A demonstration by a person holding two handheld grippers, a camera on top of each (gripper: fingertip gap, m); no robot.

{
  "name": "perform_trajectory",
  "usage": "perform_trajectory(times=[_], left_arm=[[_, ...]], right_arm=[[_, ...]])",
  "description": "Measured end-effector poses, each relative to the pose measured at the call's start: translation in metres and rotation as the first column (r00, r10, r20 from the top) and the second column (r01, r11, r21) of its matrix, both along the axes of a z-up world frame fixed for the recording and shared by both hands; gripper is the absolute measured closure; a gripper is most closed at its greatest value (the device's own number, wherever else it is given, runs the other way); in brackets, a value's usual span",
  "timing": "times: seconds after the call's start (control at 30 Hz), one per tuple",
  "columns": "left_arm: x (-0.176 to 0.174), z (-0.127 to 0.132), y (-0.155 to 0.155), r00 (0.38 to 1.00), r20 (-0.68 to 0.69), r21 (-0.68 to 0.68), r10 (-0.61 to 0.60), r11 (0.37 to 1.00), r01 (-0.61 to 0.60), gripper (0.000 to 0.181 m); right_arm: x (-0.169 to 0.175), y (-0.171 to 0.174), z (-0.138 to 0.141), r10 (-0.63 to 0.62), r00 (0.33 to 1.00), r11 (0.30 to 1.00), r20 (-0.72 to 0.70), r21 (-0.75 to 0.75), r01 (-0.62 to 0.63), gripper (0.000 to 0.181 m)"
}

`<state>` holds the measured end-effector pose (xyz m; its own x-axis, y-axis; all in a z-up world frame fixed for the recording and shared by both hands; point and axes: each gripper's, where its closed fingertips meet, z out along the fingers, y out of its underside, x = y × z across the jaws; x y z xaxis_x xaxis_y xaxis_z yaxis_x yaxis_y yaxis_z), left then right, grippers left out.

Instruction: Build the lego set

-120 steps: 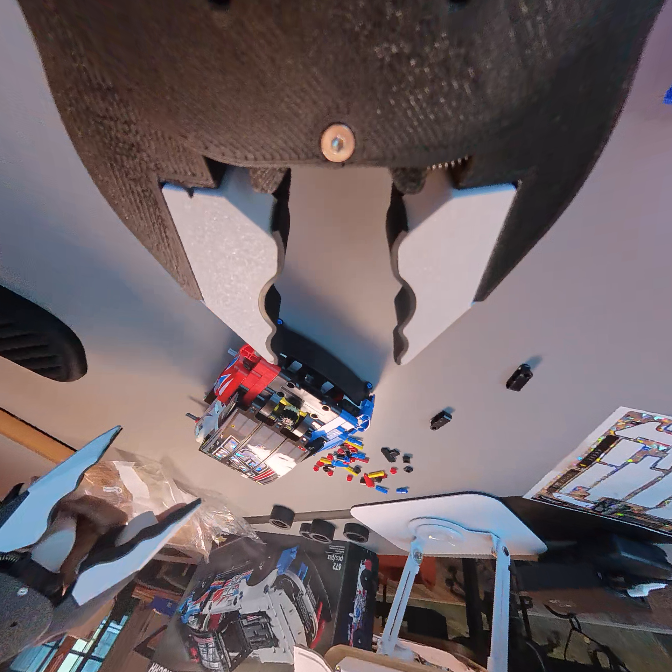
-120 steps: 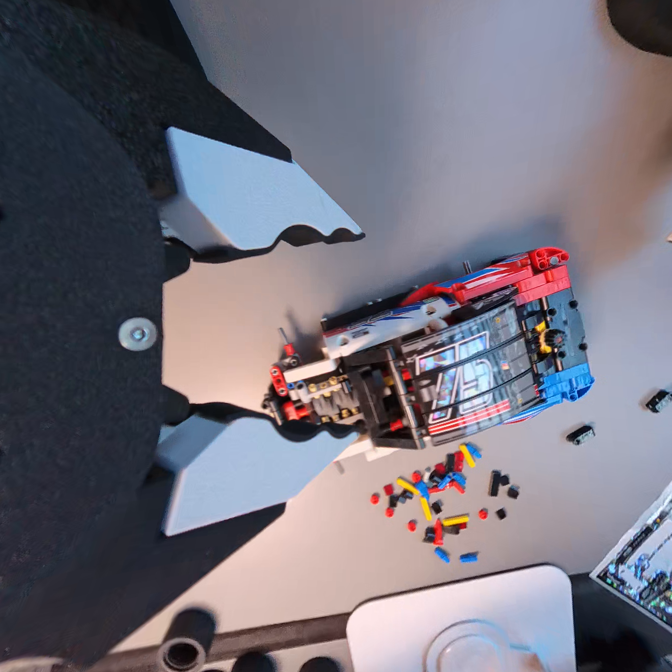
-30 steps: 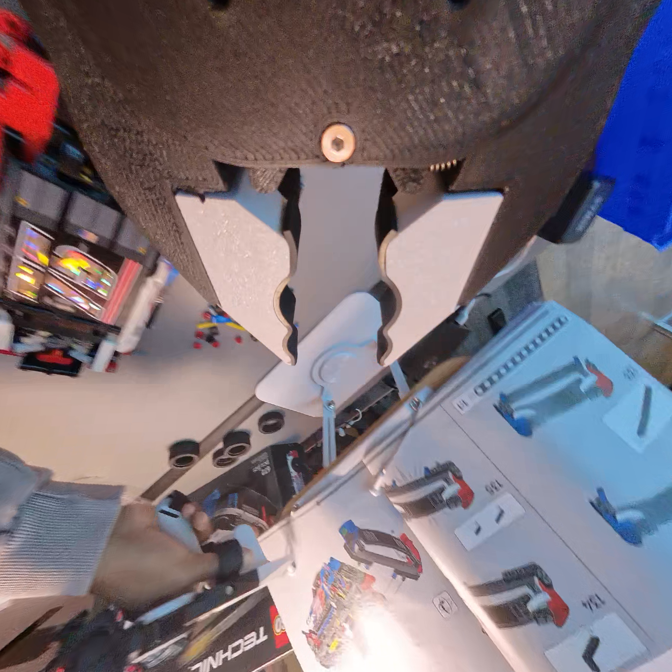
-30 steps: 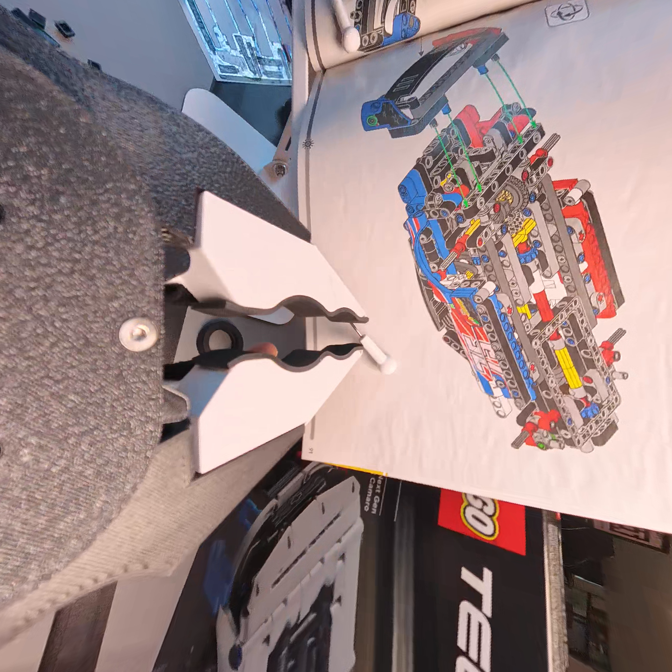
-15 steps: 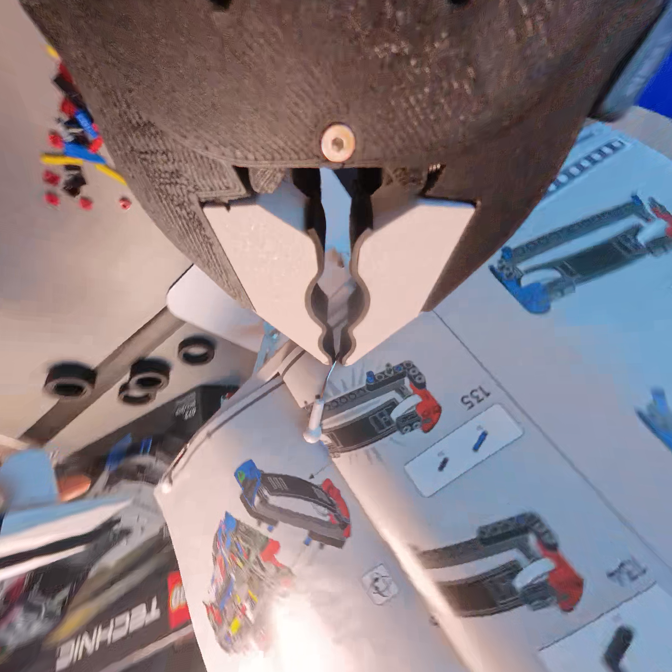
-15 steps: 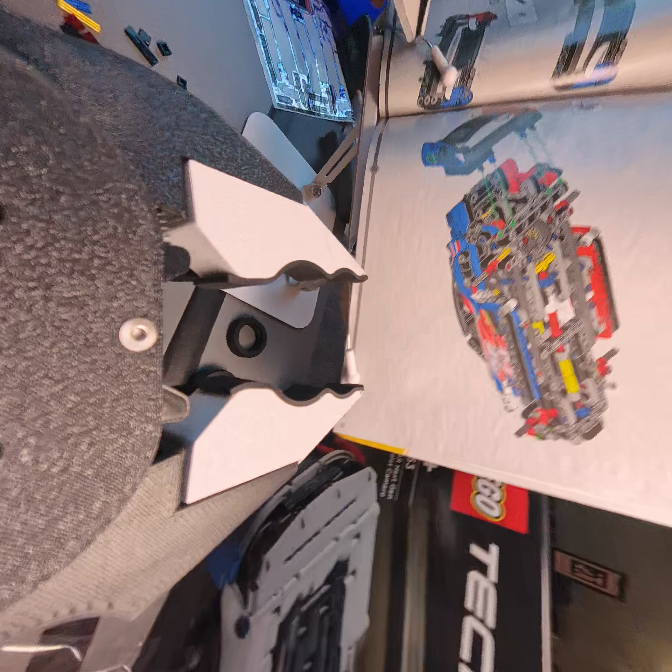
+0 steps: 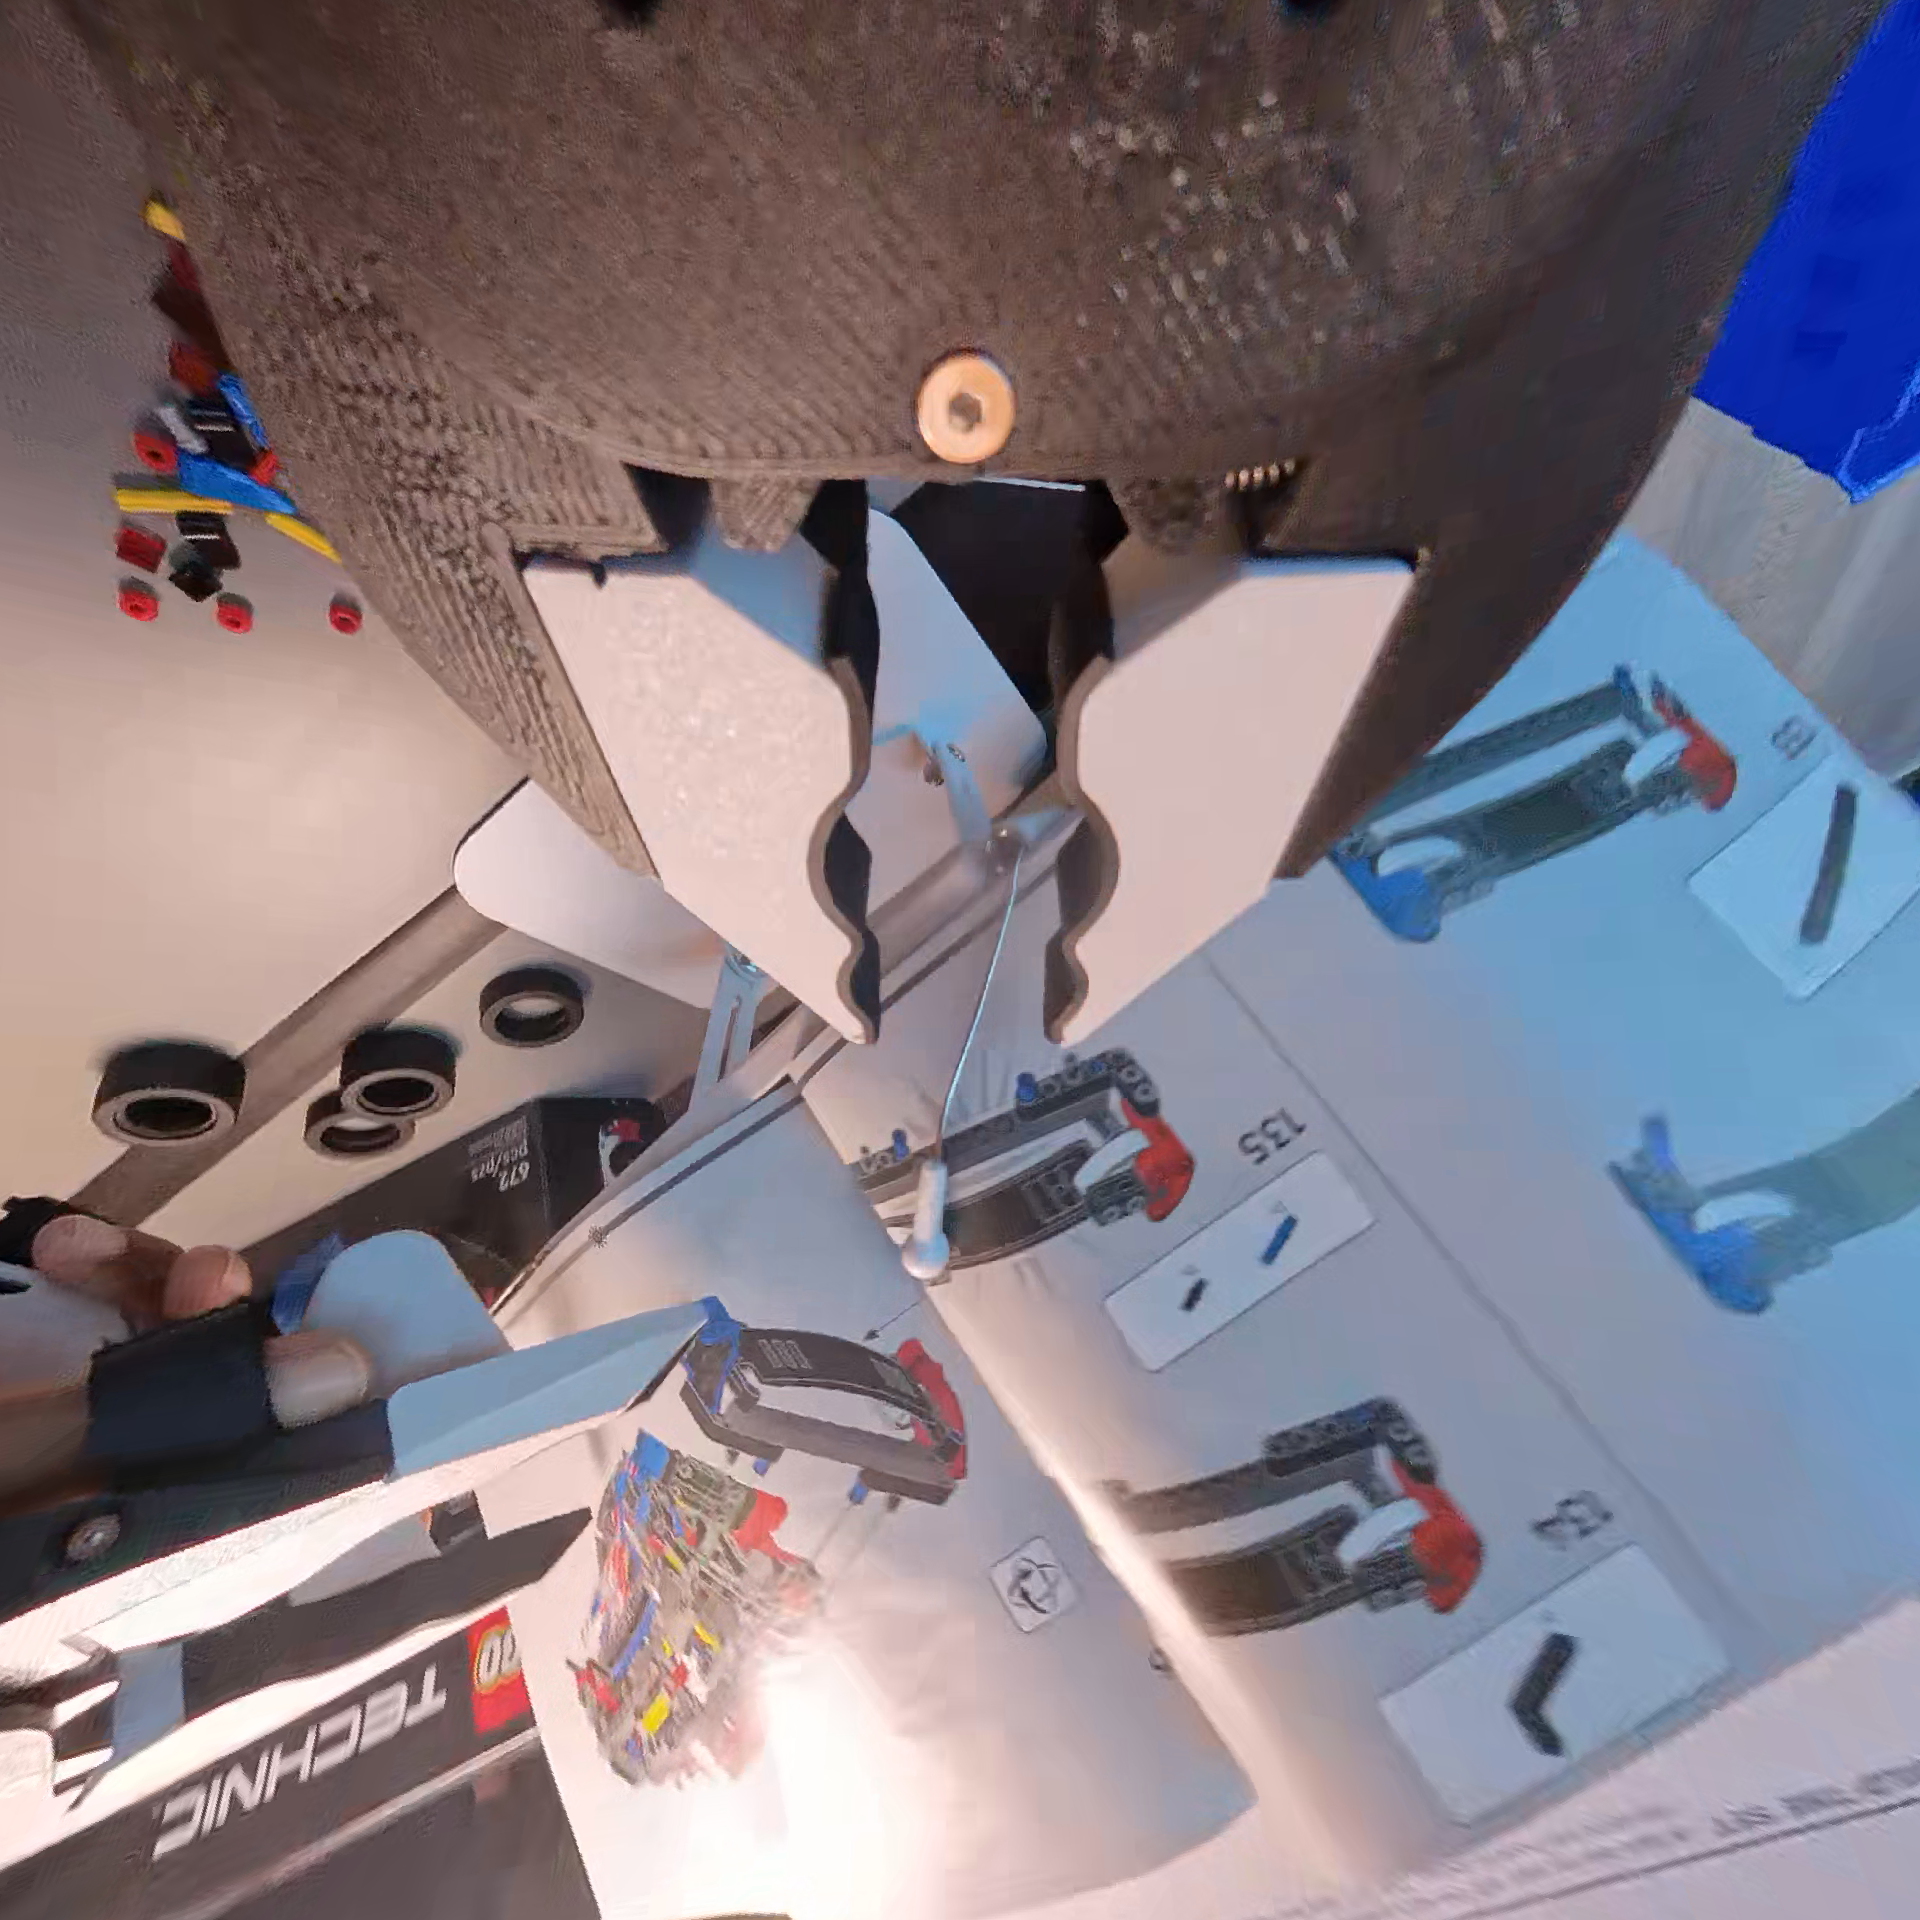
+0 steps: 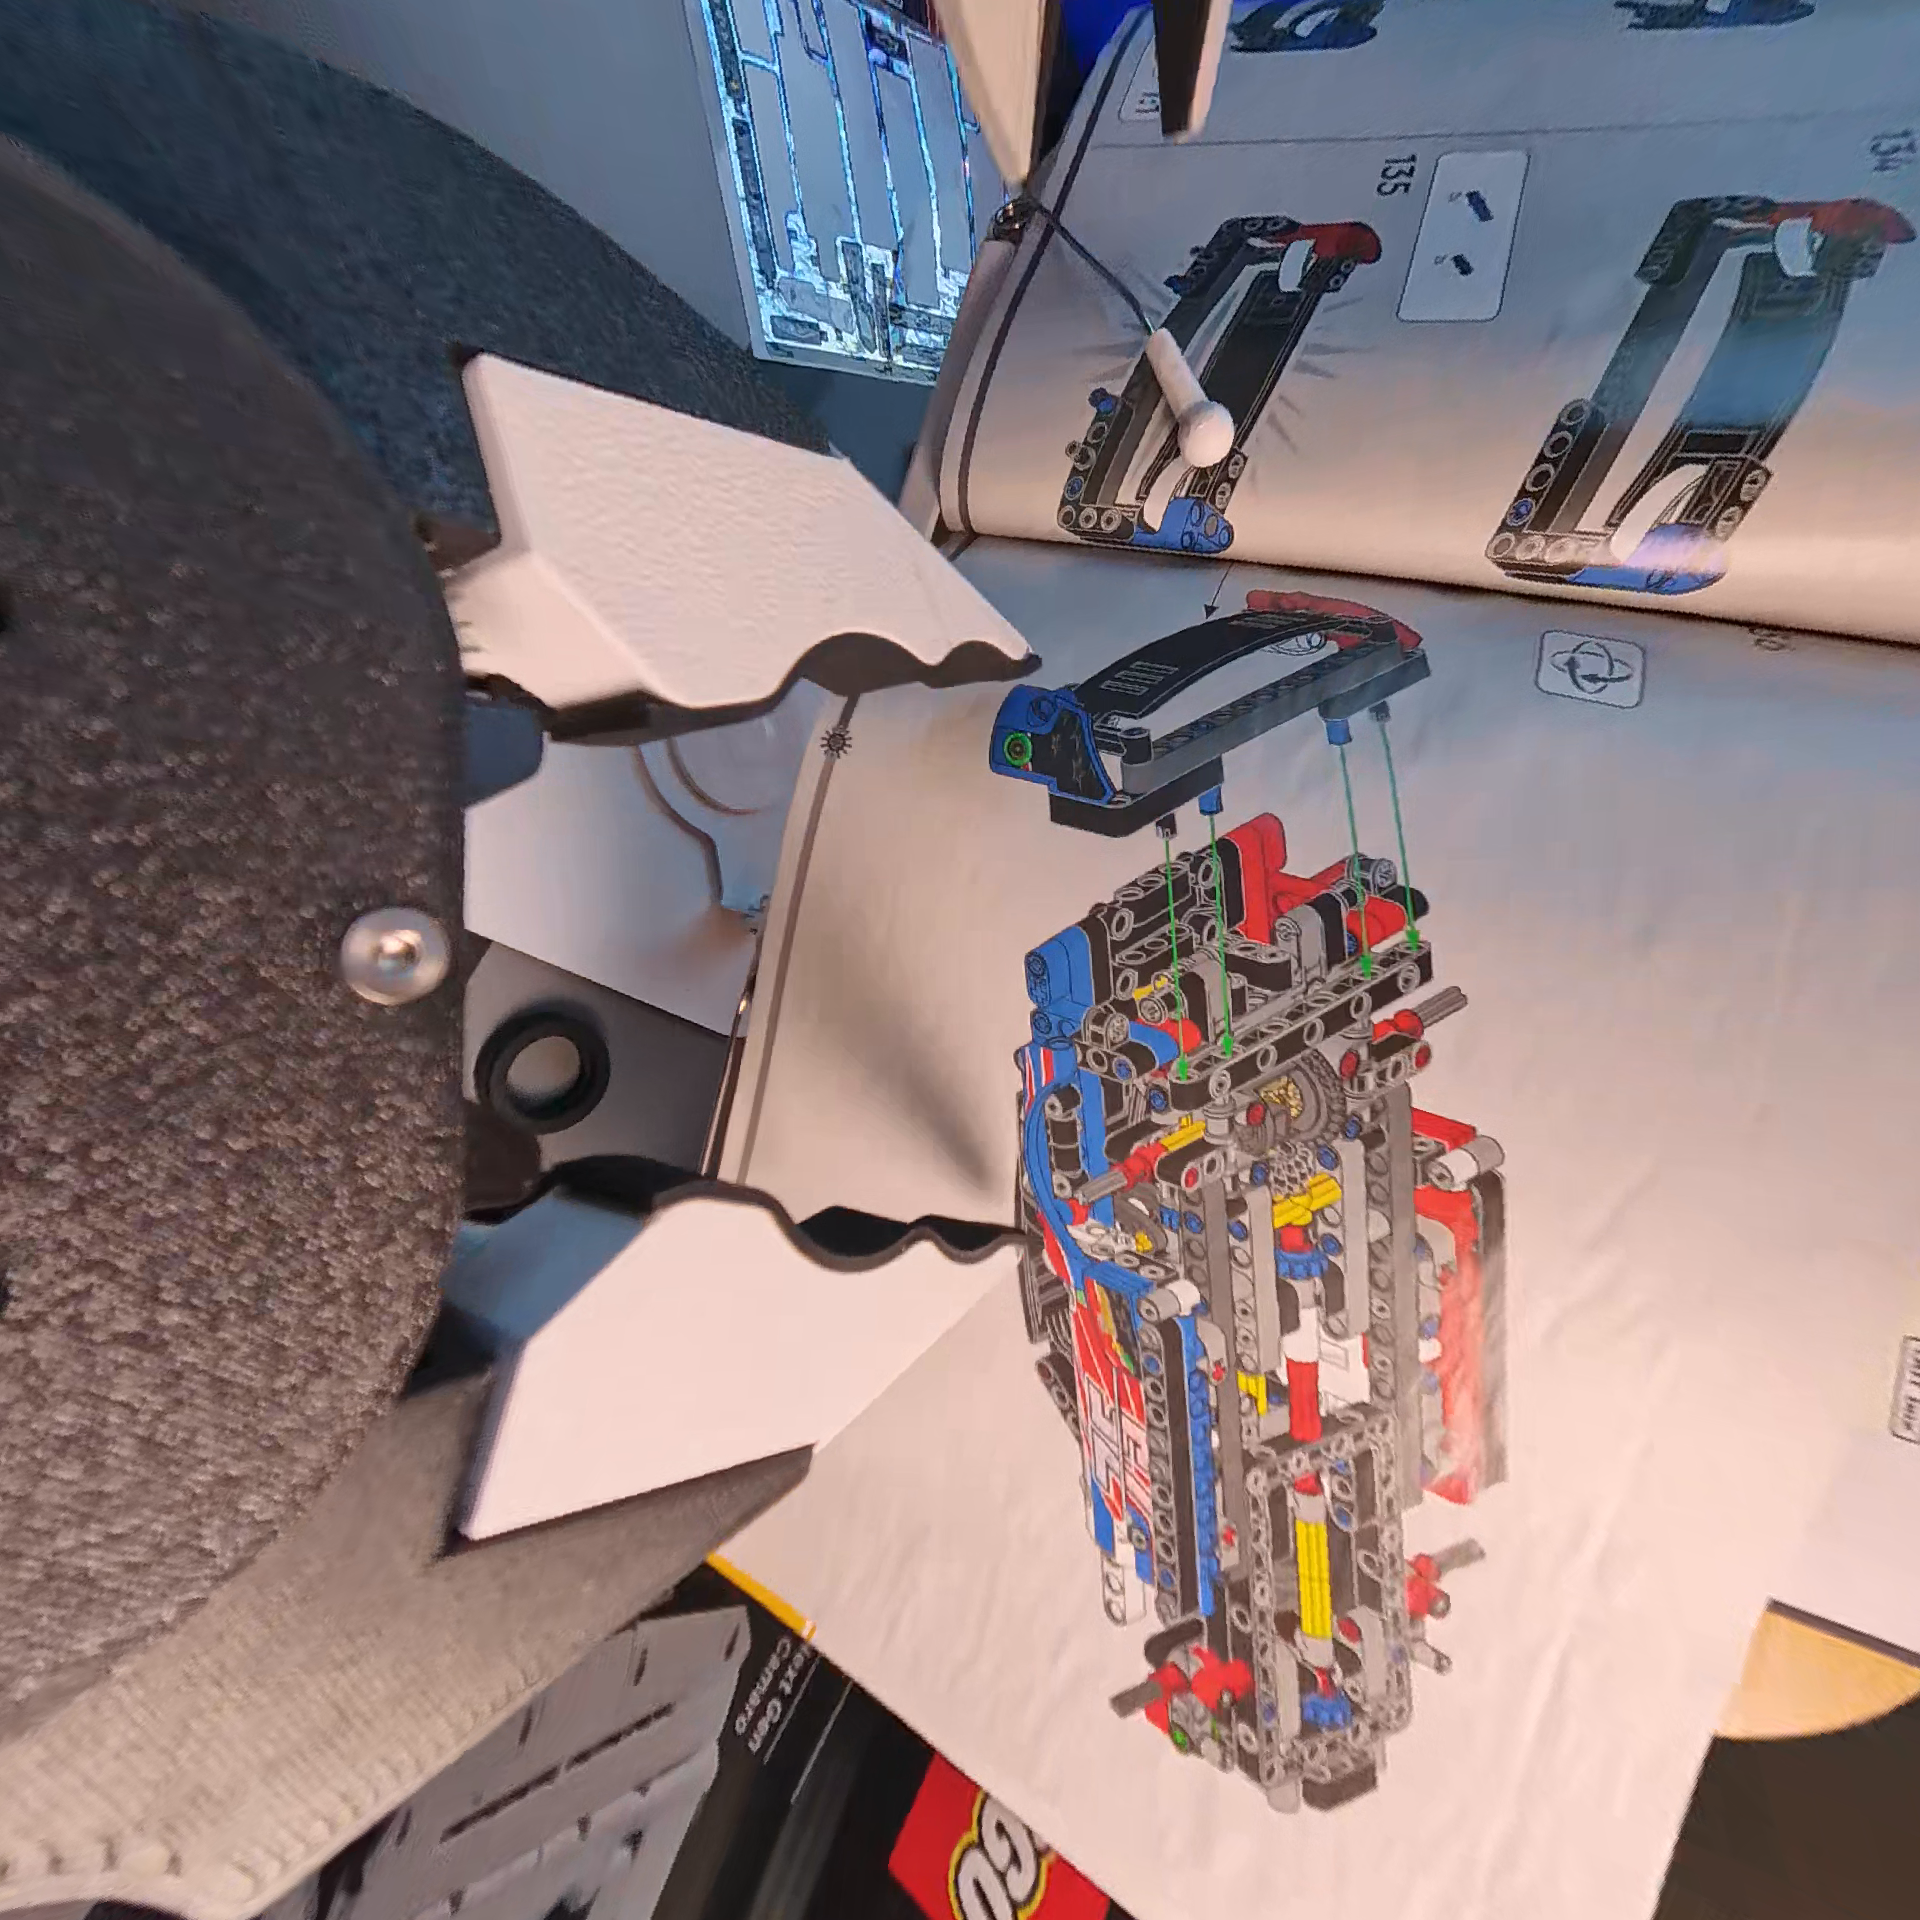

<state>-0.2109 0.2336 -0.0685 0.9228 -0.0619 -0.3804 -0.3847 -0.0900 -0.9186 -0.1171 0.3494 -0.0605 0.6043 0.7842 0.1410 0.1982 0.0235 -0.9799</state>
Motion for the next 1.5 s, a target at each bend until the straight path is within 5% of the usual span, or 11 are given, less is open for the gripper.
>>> perform_trajectory(times=[0.07, 0.17, 0.3, 0.4, 0.6, 0.7, 0.8, 0.87, 0.97, 1.13, 1.5], left_arm=[[0.0, -0.006, 0.018, 0.996, -0.079, -0.066, 0.03, 0.997, -0.035, 0.148], [-0.01, -0.006, 0.028, 0.966, -0.238, -0.049, 0.097, 0.993, -0.111, 0.172], [-0.032, 0.002, 0.014, 0.967, 0.219, 0.034, 0.132, 0.989, -0.143, 0.181], [-0.061, -0.008, -0.002, 0.733, 0.678, 0.049, 0.059, 0.991, -0.125, 0.181], [-0.062, -0.057, -0.027, 0.332, 0.942, -0.025, 0.044, 0.998, -0.062, 0.175], [-0.072, -0.065, -0.047, 0.492, 0.854, -0.108, 0.17, 0.982, -0.152, 0.168], [-0.068, -0.022, -0.055, 0.683, 0.719, 0.006, 0.13, 0.981, -0.192, 0.156], [-0.059, -0.007, -0.045, 0.825, 0.541, -0.004, 0.161, 0.982, -0.189, 0.149], [-0.049, 0.0, -0.018, 0.936, 0.297, -0.061, 0.189, 0.982, -0.179, 0.142], [-0.065, -0.001, 0.008, 0.96, 0.092, -0.095, 0.264, 0.962, -0.256, 0.145], [-0.07, 0.0, 0.005, 0.961, 0.086, -0.061, 0.263, 0.964, -0.259, 0.153]], right_arm=[[-0.003, 0.003, -0.006, -0.017, 1.0, 1.0, -0.012, -0.012, 0.017, 0.079], [-0.002, 0.009, -0.008, -0.034, 0.998, 0.999, -0.044, -0.026, 0.033, 0.077], [-0.001, 0.012, -0.011, -0.038, 0.999, 0.999, -0.033, -0.029, 0.037, 0.073], [-0.001, 0.013, -0.011, -0.039, 0.999, 0.999, -0.022, -0.032, 0.039, 0.073], [-0.001, 0.013, -0.01, -0.027, 0.999, 0.999, -0.024, -0.024, 0.027, 0.071], [0.0, 0.012, -0.005, -0.001, 1.0, 1.0, -0.011, -0.024, 0.0, 0.069], [0.001, 0.018, 0.008, 0.021, 1.0, 1.0, 0.013, -0.023, -0.02, 0.061], [-0.001, 0.024, 0.018, 0.023, 1.0, 0.998, 0.015, -0.06, -0.022, 0.053], [0.001, 0.037, 0.034, -0.018, 0.999, 0.999, 0.031, -0.044, 0.02, 0.047], [-0.008, 0.036, 0.026, 0.003, 0.999, 0.995, 0.044, -0.101, 0.001, 0.047], [-0.019, 0.009, 0.028, 0.029, 0.999, 1.0, 0.042, 0.01, -0.029, 0.098]])
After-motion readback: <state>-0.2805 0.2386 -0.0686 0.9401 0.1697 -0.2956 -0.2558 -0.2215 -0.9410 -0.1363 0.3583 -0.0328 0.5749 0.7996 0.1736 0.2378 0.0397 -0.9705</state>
